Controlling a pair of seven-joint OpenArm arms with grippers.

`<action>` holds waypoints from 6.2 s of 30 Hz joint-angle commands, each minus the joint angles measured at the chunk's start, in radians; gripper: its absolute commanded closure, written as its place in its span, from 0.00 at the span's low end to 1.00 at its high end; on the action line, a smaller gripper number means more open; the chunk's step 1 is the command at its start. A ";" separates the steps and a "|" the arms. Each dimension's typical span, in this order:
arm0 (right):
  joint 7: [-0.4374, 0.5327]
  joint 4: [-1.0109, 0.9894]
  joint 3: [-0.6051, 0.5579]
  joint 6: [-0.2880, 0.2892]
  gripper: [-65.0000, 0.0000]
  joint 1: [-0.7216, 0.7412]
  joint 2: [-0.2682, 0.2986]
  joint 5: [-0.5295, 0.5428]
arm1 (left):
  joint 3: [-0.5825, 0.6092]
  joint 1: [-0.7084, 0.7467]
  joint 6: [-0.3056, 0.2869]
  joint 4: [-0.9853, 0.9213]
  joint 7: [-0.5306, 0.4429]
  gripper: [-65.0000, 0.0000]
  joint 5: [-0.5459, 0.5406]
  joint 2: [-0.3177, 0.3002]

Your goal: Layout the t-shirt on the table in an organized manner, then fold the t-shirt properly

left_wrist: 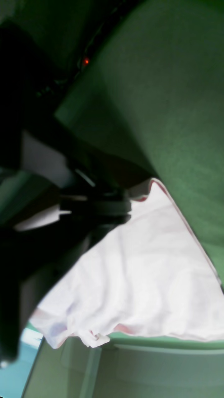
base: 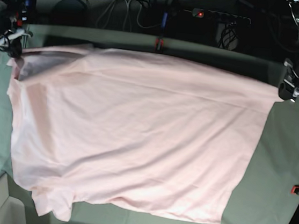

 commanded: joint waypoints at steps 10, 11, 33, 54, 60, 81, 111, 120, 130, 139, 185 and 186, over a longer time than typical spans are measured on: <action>0.000 0.206 0.066 0.007 1.00 -0.175 -0.043 0.016 | -0.011 0.051 0.002 0.046 -0.008 1.00 -0.031 -0.014; -0.012 0.200 0.066 0.007 1.00 -0.176 -0.035 0.016 | -0.011 0.051 0.002 0.055 -0.008 1.00 -0.031 -0.014; -0.016 0.163 0.178 0.007 0.48 -0.104 -0.055 0.017 | -0.004 0.046 0.002 0.068 -0.008 1.00 -0.025 0.000; -0.007 -0.040 0.118 0.007 0.48 -0.067 -0.089 0.014 | -0.004 0.042 0.002 0.066 -0.008 1.00 -0.021 0.000; -0.015 -0.040 0.025 0.007 0.82 -0.092 -0.087 0.014 | -0.004 0.042 0.002 0.066 -0.008 1.00 -0.021 0.000; -0.016 -0.009 0.120 0.007 0.83 -0.104 -0.061 0.014 | -0.007 0.046 0.002 0.068 -0.008 1.00 -0.027 -0.002; -0.007 -0.038 0.055 0.007 1.00 -0.087 -0.062 0.022 | -0.010 0.042 0.002 0.068 -0.008 1.00 -0.024 -0.002; -0.016 0.160 0.207 0.007 1.00 -0.095 -0.138 0.016 | -0.007 0.042 0.002 0.068 -0.008 1.00 -0.025 -0.002; -0.009 -0.095 0.121 0.007 0.72 -0.010 -0.101 -0.145 | -0.007 0.042 0.002 0.068 -0.008 1.00 -0.022 -0.002; -0.007 -0.138 0.117 0.007 0.48 0.048 -0.101 -0.176 | -0.007 0.042 0.002 0.068 -0.010 1.00 -0.021 -0.002; -0.018 0.362 0.216 0.007 1.00 -0.155 -0.336 -0.176 | -0.025 0.055 0.002 0.086 -0.008 1.00 -0.033 -0.003; -0.018 0.364 0.189 0.007 1.00 -0.165 -0.336 -0.176 | -0.043 0.060 0.002 0.095 -0.008 1.00 -0.033 -0.005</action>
